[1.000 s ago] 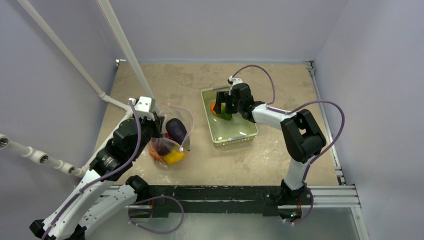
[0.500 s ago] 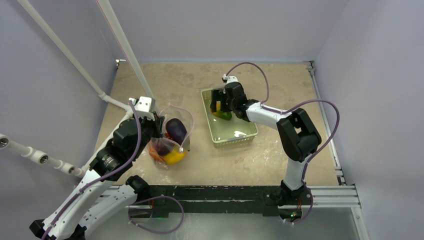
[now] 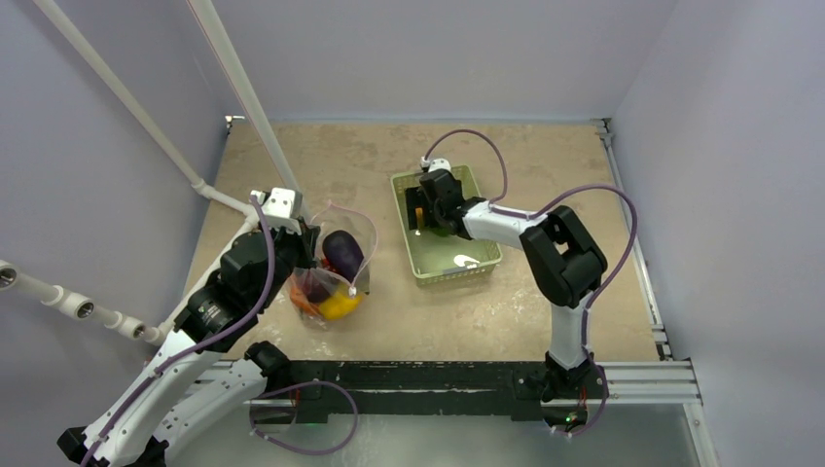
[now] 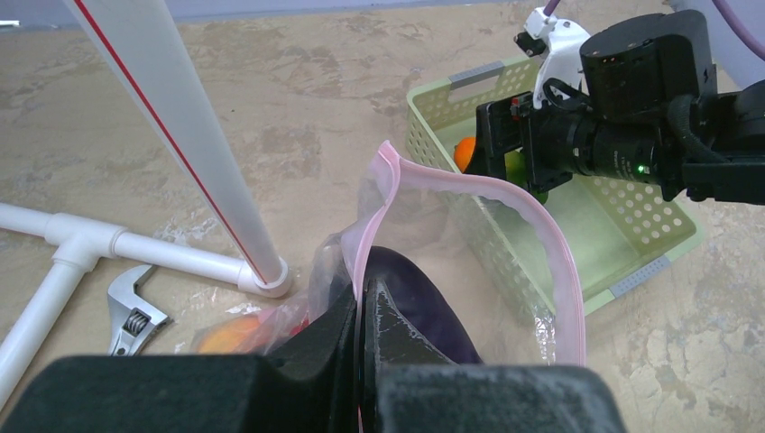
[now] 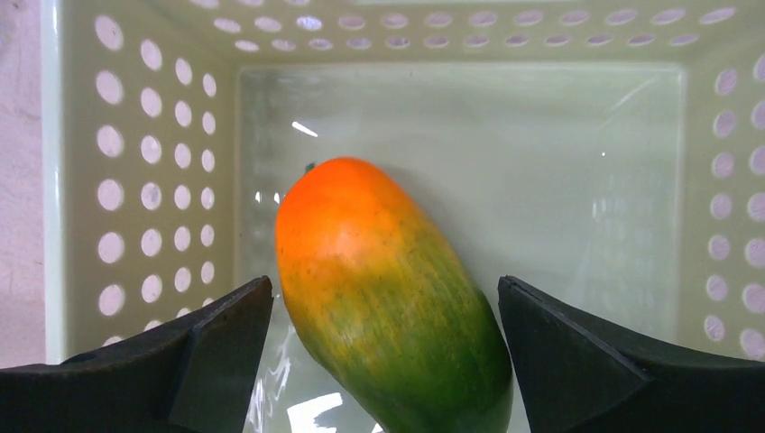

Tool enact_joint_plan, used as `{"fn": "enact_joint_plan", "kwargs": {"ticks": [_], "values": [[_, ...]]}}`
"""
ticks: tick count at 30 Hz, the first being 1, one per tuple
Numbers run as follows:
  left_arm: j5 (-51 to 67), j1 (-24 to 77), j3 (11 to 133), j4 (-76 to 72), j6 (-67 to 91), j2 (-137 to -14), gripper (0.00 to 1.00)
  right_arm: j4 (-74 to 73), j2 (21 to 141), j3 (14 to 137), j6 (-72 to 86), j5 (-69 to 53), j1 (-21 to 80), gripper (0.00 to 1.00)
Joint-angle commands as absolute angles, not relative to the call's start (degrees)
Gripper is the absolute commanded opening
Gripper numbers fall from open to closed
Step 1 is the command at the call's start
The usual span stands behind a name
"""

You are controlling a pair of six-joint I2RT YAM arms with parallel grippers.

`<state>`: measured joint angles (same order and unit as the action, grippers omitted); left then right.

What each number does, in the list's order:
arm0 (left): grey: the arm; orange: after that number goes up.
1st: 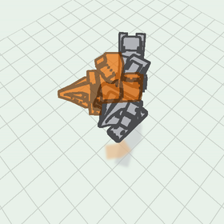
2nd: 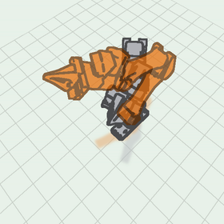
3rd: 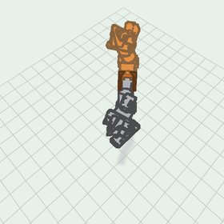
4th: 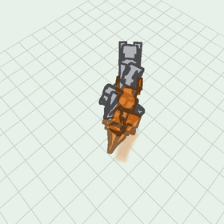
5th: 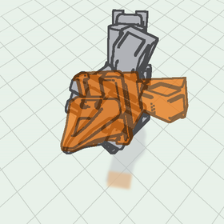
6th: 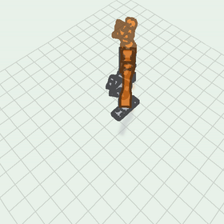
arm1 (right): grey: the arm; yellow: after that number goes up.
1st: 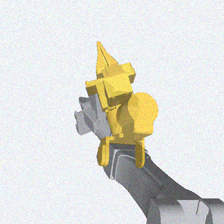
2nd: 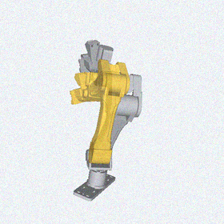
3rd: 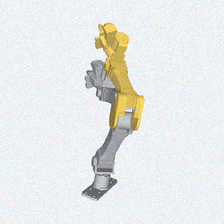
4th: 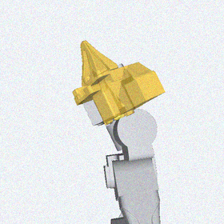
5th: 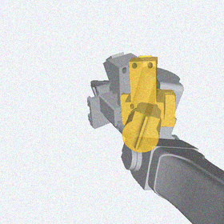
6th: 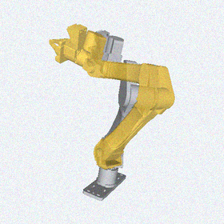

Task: Place the food in the zip-top bag and seal the zipper
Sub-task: Pick up the fake fruit from the bin.

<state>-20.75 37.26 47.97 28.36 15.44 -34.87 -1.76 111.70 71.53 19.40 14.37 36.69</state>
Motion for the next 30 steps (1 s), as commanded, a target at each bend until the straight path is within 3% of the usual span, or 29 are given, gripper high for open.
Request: {"fn": "enact_joint_plan", "kwargs": {"ticks": [1, 6, 17, 30], "values": [[-20.39, 37.08, 47.85, 26.49, 15.09, -34.89, 0.00, -2.30, 111.53, 74.16, 18.66, 18.07, 37.60, 0.95], [-20.39, 37.01, 47.84, 26.44, 15.12, -34.94, 0.00, -2.64, 110.77, 74.46, 19.47, 19.15, 37.62, 0.81], [-20.42, 37.09, 47.83, 26.48, 15.18, -34.96, 0.00, -4.95, 105.34, 73.96, 21.71, 22.12, 37.77, 0.28], [-20.24, 37.04, 47.82, 26.36, 15.12, -35.24, 0.00, -9.73, 91.14, 76.53, 22.15, 19.91, 42.38, 0.25]]}}
